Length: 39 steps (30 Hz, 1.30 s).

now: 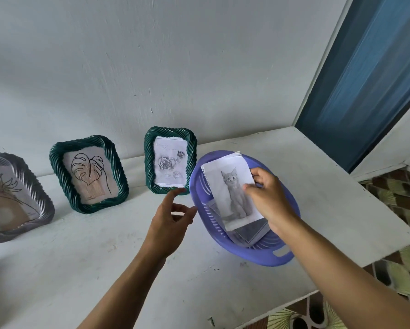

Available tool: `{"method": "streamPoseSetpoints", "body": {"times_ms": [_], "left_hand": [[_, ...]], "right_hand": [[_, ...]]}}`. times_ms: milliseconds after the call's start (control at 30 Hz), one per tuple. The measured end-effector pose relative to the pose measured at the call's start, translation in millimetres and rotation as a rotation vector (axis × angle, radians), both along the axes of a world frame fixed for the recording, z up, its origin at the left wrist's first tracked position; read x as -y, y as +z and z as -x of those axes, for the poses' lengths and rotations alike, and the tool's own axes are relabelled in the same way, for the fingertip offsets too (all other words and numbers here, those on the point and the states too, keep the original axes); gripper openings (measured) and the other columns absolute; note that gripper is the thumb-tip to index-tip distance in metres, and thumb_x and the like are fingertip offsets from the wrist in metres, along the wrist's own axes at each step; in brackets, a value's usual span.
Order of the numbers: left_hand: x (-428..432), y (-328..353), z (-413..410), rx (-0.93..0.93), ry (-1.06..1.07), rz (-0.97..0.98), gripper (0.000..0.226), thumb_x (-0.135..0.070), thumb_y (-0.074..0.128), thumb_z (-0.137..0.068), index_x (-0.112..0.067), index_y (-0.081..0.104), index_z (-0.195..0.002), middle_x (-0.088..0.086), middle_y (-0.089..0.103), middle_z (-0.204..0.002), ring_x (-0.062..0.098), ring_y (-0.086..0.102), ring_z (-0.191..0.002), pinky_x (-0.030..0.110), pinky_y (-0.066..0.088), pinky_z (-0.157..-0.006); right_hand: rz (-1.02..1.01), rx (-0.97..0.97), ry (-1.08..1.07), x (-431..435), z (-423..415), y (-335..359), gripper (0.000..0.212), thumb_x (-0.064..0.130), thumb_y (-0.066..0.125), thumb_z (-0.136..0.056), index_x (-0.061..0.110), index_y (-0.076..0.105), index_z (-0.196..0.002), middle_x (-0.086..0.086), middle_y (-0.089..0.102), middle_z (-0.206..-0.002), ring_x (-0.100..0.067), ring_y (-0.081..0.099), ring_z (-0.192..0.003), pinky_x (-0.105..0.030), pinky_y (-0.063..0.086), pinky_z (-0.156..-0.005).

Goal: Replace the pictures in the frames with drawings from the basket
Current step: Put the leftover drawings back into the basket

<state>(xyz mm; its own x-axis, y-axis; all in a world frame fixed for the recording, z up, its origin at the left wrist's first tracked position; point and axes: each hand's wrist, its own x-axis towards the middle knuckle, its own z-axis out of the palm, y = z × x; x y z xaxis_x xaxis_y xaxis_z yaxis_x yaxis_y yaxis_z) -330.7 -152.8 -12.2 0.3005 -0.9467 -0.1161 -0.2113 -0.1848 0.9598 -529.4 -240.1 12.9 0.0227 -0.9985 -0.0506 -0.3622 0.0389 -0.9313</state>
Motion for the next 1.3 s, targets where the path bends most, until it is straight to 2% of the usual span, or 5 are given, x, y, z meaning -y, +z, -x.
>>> {"method": "streamPoseSetpoints", "body": {"times_ms": [367, 700, 933, 1067, 1300], "left_hand": [[7, -2, 15, -0.137, -0.022, -0.043, 0.034, -0.017, 0.059, -0.099, -0.026, 0.048, -0.130, 0.009, 0.073, -0.097, 0.024, 0.075, -0.072, 0.043, 0.055, -0.091], [8, -9, 15, -0.122, 0.000, -0.022, 0.033, -0.016, 0.061, -0.098, -0.028, 0.052, -0.127, 0.006, 0.073, -0.084, 0.011, 0.062, -0.062, 0.016, 0.046, -0.061], [7, -9, 16, -0.131, -0.004, -0.037, 0.034, -0.020, 0.060, -0.098, -0.032, 0.050, -0.129, 0.004, 0.074, -0.087, 0.010, 0.065, -0.065, 0.027, 0.048, -0.069], [7, -8, 17, -0.120, -0.006, -0.039, 0.033, -0.022, 0.059, -0.099, -0.032, 0.049, -0.129, 0.003, 0.075, -0.090, 0.010, 0.066, -0.066, 0.029, 0.048, -0.071], [8, -5, 22, -0.176, 0.014, -0.052, 0.035, -0.022, 0.059, -0.099, -0.030, 0.047, -0.132, 0.005, 0.075, -0.094, 0.017, 0.074, -0.070, 0.034, 0.053, -0.078]], "right_hand": [[-0.036, -0.341, 0.105, 18, 14, -25, 0.025, -0.002, 0.047, -0.084, 0.021, 0.054, -0.093, 0.002, 0.059, -0.078, -0.023, 0.051, -0.068, -0.034, 0.039, -0.060], [-0.045, -0.697, 0.295, 27, 12, -30, 0.033, 0.007, 0.054, -0.095, 0.011, 0.045, -0.126, -0.015, 0.064, -0.106, -0.030, 0.057, -0.083, -0.034, 0.038, -0.061], [-0.048, -0.882, 0.311, 25, 12, -33, 0.014, 0.013, 0.058, -0.092, 0.007, 0.049, -0.100, -0.011, 0.058, -0.100, -0.032, 0.060, -0.091, -0.032, 0.039, -0.064], [-0.025, -0.976, 0.302, 23, 7, -31, 0.020, 0.020, 0.054, -0.096, 0.005, 0.053, -0.108, -0.014, 0.050, -0.115, -0.036, 0.057, -0.104, -0.034, 0.037, -0.071], [-0.028, -1.049, 0.292, 27, 7, -31, 0.010, 0.017, 0.055, -0.095, 0.009, 0.055, -0.100, -0.012, 0.058, -0.110, -0.032, 0.059, -0.093, -0.034, 0.040, -0.068]]}}
